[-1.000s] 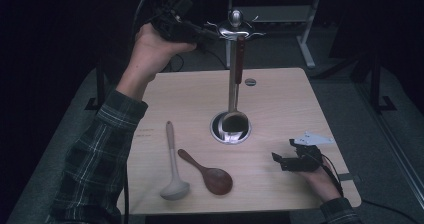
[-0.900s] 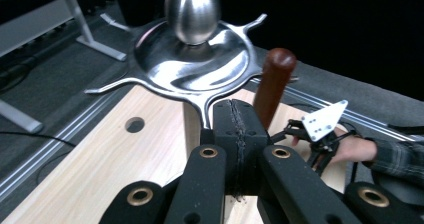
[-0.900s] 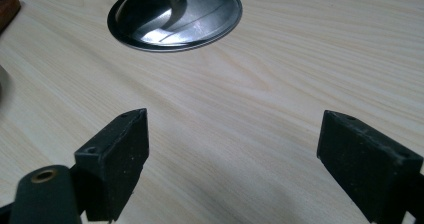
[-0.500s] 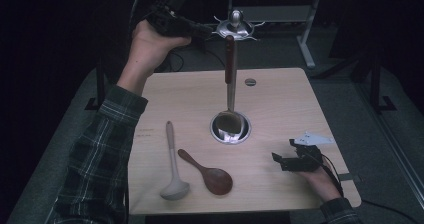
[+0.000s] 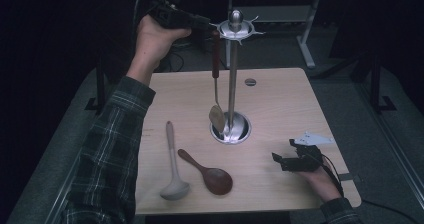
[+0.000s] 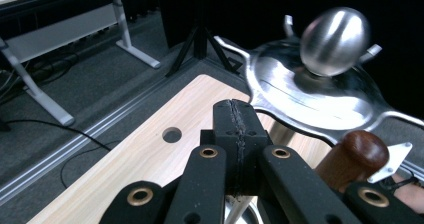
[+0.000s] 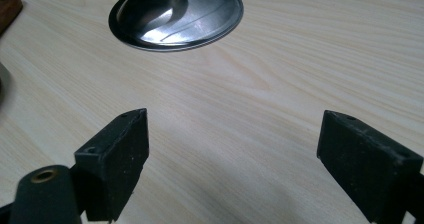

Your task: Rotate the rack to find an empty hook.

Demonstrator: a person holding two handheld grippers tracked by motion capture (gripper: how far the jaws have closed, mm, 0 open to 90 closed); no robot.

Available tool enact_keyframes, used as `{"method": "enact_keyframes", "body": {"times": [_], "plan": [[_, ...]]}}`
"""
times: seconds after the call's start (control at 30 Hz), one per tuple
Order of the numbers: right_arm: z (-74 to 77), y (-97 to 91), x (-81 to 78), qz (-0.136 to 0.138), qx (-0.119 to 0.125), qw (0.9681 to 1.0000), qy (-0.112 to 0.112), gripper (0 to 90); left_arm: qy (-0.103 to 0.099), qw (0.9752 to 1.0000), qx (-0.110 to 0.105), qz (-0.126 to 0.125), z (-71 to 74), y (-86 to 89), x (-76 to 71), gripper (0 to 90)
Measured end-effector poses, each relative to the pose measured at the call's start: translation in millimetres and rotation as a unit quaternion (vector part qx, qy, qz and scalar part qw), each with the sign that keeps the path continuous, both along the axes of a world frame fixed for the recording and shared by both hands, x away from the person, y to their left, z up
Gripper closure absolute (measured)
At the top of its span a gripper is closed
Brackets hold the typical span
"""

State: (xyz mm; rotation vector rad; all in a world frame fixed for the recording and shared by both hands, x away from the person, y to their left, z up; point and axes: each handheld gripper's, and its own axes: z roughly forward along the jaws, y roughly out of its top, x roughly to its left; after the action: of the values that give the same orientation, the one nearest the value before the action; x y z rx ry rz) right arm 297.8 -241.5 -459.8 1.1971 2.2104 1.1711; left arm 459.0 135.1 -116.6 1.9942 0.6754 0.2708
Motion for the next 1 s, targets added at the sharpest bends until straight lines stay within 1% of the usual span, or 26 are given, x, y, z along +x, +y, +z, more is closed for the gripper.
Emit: {"method": "enact_keyframes", "body": {"times": [0.07, 0.13, 0.17, 0.27, 0.3, 0.37, 0.47, 0.53, 0.6, 0.67, 0.77, 0.83, 0.87, 0.93, 1.0], "plan": [[0.0, 0.1, 0.0, -0.001, 0.001, 1.0, 0.001, 13.0, 0.001, 1.0, -0.005, 0.003, -1.2, 1.5, 3.9, 89.9], [-0.2, 0.2, 0.0, -0.001, 0.001, 1.0, 0.003, 13.0, -0.001, 0.9999, -0.001, 0.014, -2.8, 1.8, 7.5, 89.9], [-0.2, 0.2, 0.1, -0.001, 0.001, 1.0, 0.003, 13.0, 0.001, 0.9999, 0.0, 0.017, -4.6, 1.8, 10.1, 89.9], [-0.2, 0.4, 0.2, 0.0, 0.001, 1.0, 0.002, 13.0, 0.003, 0.9998, -0.007, 0.016, -6.3, 4.2, 9.8, 89.8], [-0.2, 0.3, 0.1, 0.0, 0.001, 1.0, 0.002, 13.0, 0.003, 0.9998, -0.008, 0.015, -5.9, 5.6, 7.6, 89.9], [-0.5, 0.1, -0.1, -0.001, 0.002, 1.0, 0.003, 13.0, 0.003, 0.9999, -0.003, 0.015, -4.0, 9.4, 1.8, 89.9], [-0.9, -0.3, 0.2, 0.001, -0.001, 1.0, 0.002, 13.0, 0.0, 1.0, -0.004, 0.007, 0.1, 15.2, -11.7, 89.9], [-1.0, 0.2, 0.0, 0.001, -0.001, 1.0, 0.002, 13.0, 0.003, 0.9999, -0.011, -0.008, 2.5, 18.7, -21.5, 89.9], [-0.7, 1.1, -0.2, 0.002, -0.004, 1.0, 0.002, 13.0, 0.001, 0.9998, -0.012, -0.014, 4.8, 20.6, -31.6, 89.9], [-0.5, 2.0, -0.1, 0.0, -0.005, 1.0, 0.003, 13.0, 0.001, 0.9993, -0.02, -0.031, 6.5, 20.9, -41.3, 89.9], [-1.0, 2.7, 0.5, 0.002, -0.008, 1.0, 0.002, 13.0, -0.001, 0.9981, -0.021, -0.058, 7.6, 14.5, -54.3, 89.9], [-1.5, 3.0, 0.8, 0.002, -0.008, 1.0, 0.002, 13.0, -0.003, 0.9975, -0.018, -0.068, 7.4, 8.5, -58.5, 89.9], [-1.3, 3.3, 0.7, 0.0, -0.007, 1.0, 0.005, 13.0, -0.002, 0.9972, -0.019, -0.072, 6.8, 4.6, -59.8, 89.9], [-1.4, 3.3, 0.8, 0.001, -0.008, 1.0, 0.005, 13.0, -0.002, 0.9968, -0.014, -0.078, 5.3, -2.5, -60.1, 89.9], [-1.5, 3.3, 0.8, 0.001, -0.008, 1.0, 0.004, 13.0, -0.005, 0.9969, -0.009, -0.078, 2.8, -9.3, -59.5, 89.9]]}}
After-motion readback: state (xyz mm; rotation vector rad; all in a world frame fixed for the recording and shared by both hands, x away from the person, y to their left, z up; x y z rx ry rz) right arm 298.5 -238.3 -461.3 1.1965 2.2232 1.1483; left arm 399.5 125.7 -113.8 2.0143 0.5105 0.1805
